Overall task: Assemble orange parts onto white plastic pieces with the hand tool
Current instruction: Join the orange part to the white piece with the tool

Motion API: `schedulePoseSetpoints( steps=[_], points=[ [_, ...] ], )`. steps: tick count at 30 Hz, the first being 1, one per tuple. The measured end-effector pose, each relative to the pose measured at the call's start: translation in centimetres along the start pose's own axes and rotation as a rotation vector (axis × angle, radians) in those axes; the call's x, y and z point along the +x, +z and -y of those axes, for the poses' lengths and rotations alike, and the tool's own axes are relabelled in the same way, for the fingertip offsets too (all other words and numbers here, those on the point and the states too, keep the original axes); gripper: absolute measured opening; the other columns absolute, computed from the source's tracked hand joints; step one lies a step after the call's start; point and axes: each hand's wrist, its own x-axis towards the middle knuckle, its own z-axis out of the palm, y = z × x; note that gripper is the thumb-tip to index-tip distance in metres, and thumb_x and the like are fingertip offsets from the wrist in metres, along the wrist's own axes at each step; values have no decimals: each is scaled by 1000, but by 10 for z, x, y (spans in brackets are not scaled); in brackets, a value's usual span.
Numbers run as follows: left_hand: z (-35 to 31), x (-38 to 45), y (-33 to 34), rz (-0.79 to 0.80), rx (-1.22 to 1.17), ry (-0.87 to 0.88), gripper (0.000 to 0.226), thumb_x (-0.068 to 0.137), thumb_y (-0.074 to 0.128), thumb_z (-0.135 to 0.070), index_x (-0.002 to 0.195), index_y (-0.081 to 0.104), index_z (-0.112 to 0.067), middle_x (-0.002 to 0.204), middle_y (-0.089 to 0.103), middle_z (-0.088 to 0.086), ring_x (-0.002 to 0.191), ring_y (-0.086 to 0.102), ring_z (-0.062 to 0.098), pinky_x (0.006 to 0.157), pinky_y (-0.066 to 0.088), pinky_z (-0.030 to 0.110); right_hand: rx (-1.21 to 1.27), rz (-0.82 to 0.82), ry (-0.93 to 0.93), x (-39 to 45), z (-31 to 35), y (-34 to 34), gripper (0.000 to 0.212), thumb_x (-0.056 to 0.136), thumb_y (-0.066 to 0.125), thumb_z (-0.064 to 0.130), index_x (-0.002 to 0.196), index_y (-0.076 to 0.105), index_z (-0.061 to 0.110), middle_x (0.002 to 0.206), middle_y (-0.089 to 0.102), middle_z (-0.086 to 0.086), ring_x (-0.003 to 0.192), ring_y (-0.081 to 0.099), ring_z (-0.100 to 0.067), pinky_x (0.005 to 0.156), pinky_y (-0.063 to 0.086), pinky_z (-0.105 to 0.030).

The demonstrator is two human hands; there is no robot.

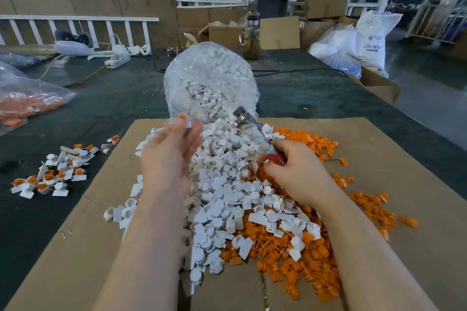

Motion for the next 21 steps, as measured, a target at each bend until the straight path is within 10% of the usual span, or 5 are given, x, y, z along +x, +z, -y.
schedulePoseSetpoints(
  steps=[10, 21],
  points=[
    [-29, 17, -37, -517, -688, -53, 36, 105, 40, -9, 140, 47, -2, 103, 70, 12, 75, 72, 10, 54, 56, 20, -108, -204, 177, 5, -13, -2, 38, 93, 58, 32, 59, 47, 20, 52, 45, 7, 47, 41, -8, 46, 27, -21],
    [-27, 19, -41, -476, -680, -24, 24, 102, 49, -7, 122, 62, -6, 103, 71, 5, 82, 72, 7, 74, 60, 21, -205, -207, 407, 7, -27, -7, 31, 89, 59, 30, 61, 56, 16, 53, 53, 2, 46, 49, -13, 41, 31, -21]
  ],
)
